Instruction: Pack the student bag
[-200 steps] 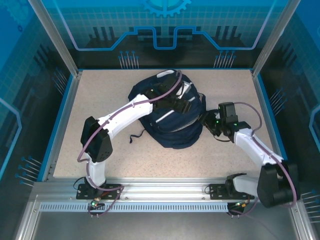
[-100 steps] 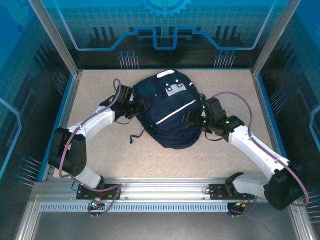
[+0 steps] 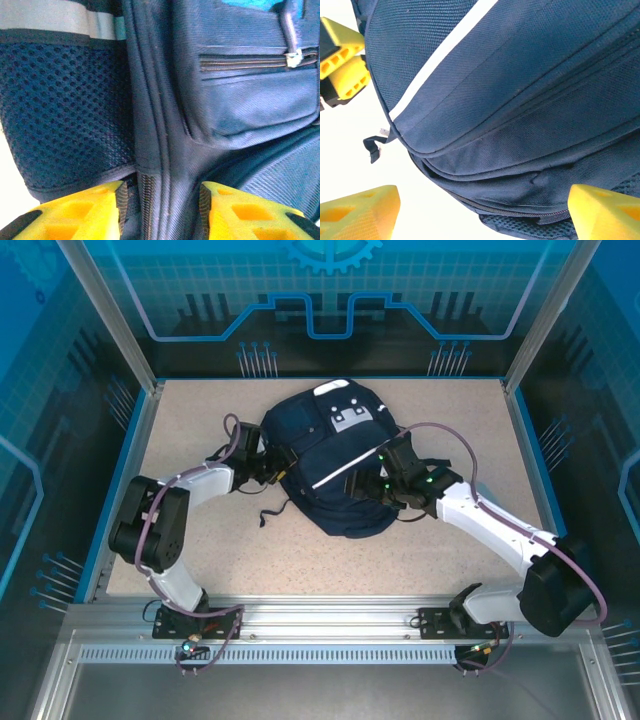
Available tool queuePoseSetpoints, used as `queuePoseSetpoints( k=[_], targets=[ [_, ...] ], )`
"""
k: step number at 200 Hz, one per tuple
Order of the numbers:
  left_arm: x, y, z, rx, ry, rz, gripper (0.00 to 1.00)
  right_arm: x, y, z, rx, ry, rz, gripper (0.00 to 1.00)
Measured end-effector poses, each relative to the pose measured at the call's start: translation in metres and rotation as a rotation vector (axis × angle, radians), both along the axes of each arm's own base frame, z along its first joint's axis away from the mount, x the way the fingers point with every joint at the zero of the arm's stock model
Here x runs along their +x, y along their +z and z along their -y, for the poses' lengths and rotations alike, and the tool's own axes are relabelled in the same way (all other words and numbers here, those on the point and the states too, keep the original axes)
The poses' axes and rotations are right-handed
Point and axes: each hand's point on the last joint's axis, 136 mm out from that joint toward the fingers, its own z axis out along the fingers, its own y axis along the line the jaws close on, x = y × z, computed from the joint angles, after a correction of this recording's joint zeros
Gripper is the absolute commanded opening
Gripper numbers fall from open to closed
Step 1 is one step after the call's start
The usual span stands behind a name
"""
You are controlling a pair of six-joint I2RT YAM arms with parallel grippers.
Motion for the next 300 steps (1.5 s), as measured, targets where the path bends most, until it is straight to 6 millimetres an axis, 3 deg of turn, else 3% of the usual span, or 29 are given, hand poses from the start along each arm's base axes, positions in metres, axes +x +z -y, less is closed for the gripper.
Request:
queuePoseSetpoints(
  k=[40,101,135,167,195,248,300],
  targets=[
    [0.008,-0.007,0.008,-0.052,-0.001,0.001,0.38,0.002,0.001,-0.002,-0.010,-0.001,0.009,0.88],
    [0.012,-0.008,0.017,-0.158,0.009,0.018,0.01,-0.004,0.010,-0.019,-0.070,0.041,0.048,0.84],
    [0.007,0.005,0.017,-0.195,0.021,0.039,0.00,-0.021,0.014,-0.059,-0.137,0.140,0.076,0.79],
    [0.003,0.044,0.022,-0.241,0.023,0.100,0.00,-0.033,-0.001,-0.105,-0.182,0.222,0.057,0.68],
    [-0.007,0.067,0.035,-0.269,-0.001,0.127,0.00,-0.031,-0.016,-0.127,-0.211,0.217,0.042,0.58],
    [-0.018,0.064,0.053,-0.270,-0.013,0.076,0.00,-0.009,-0.015,-0.129,-0.235,0.113,0.079,0.48],
    [-0.024,0.066,0.066,-0.280,-0.023,0.060,0.00,0.003,-0.022,-0.102,-0.327,0.016,0.081,0.46]
  ],
)
